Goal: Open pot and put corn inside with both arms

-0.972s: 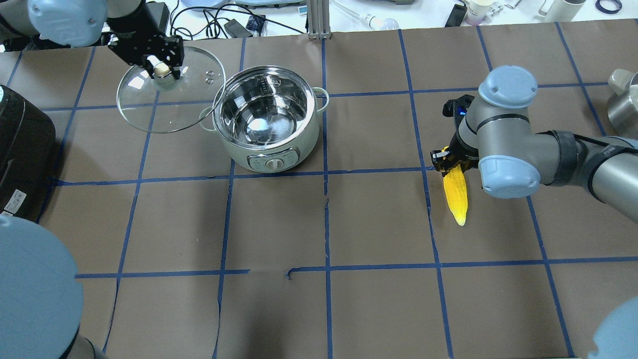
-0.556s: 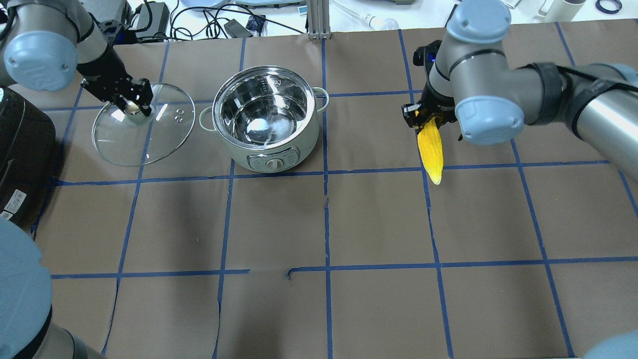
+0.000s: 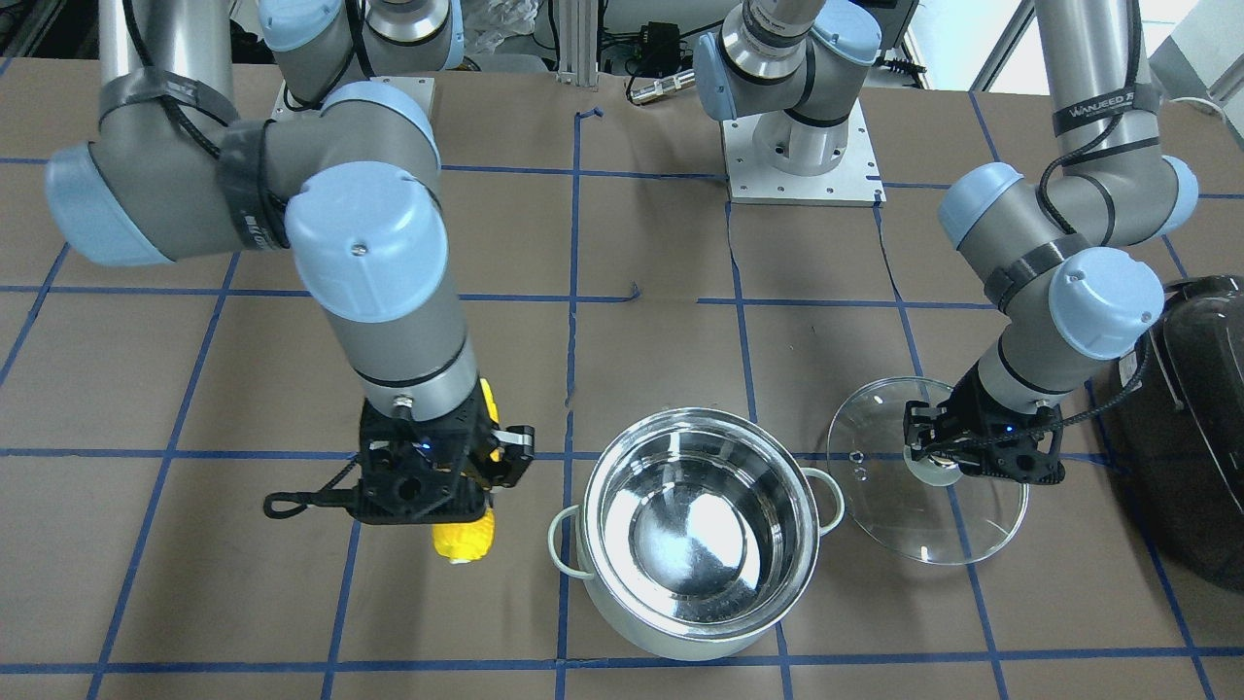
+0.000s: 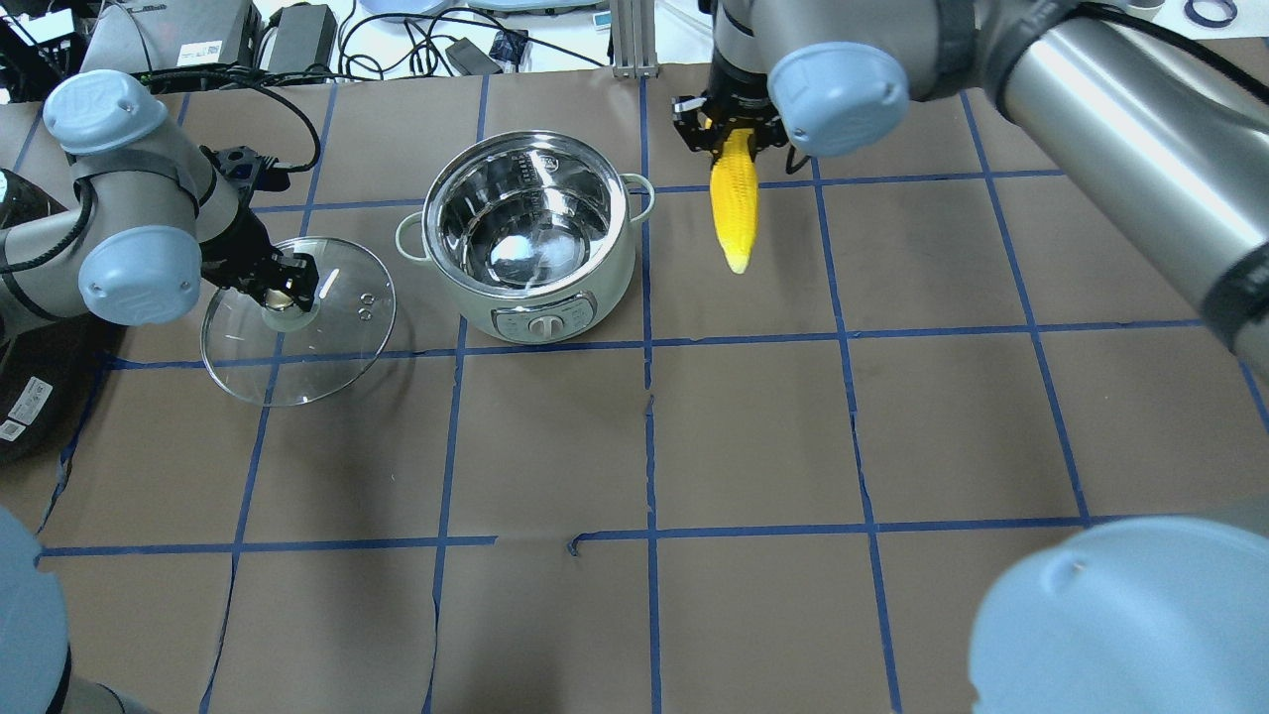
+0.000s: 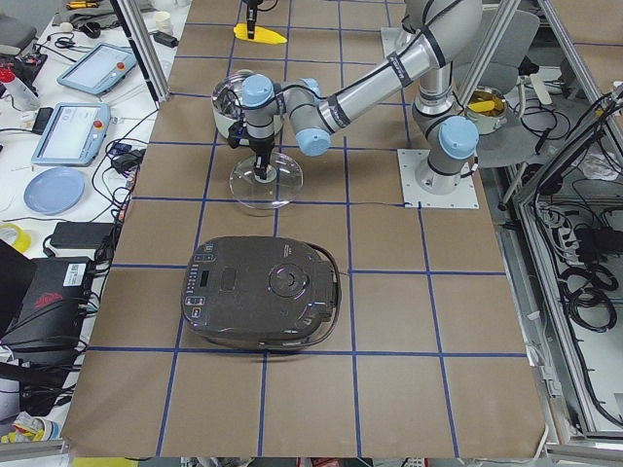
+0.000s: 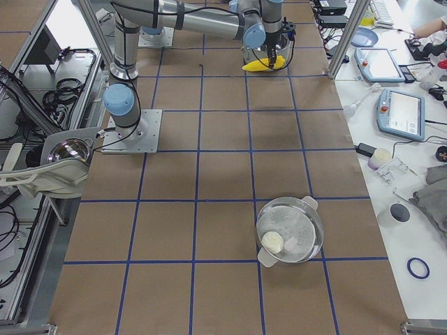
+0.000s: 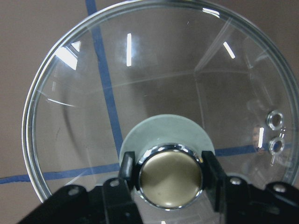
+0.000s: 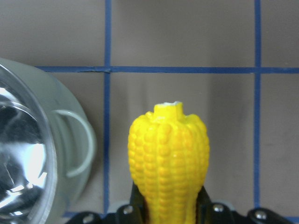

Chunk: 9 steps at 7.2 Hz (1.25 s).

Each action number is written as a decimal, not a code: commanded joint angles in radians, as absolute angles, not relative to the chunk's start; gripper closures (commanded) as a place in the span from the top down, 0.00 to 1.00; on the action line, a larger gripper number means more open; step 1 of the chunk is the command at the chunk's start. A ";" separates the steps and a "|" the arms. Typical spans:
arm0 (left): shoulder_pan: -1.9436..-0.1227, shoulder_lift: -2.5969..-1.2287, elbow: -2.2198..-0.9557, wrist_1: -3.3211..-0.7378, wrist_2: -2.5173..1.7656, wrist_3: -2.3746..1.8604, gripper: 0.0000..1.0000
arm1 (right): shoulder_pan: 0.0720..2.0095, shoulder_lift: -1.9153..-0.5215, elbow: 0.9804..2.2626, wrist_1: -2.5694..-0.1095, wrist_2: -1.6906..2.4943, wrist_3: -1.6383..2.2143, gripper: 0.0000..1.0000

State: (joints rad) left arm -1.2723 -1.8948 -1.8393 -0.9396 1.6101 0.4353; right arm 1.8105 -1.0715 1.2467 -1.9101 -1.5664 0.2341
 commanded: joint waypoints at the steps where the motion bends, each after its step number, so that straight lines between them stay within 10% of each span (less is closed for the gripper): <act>1: -1.249 -1.893 -1.893 -0.919 1.617 0.472 0.00 | 1.913 -0.912 0.923 -1.757 -1.565 0.395 0.42; 5: -1.207 -1.907 -1.899 -0.878 1.609 0.506 0.02 | 2.006 -0.809 0.877 -1.833 -1.575 0.509 0.51; 6: -1.209 -1.913 -1.898 -0.865 1.609 0.523 0.99 | 2.032 -0.801 0.880 -1.838 -1.581 0.526 0.71; 9: -1.230 -1.870 -1.850 -0.979 1.614 0.519 1.00 | 2.043 -0.773 0.882 -1.877 -1.589 0.541 1.00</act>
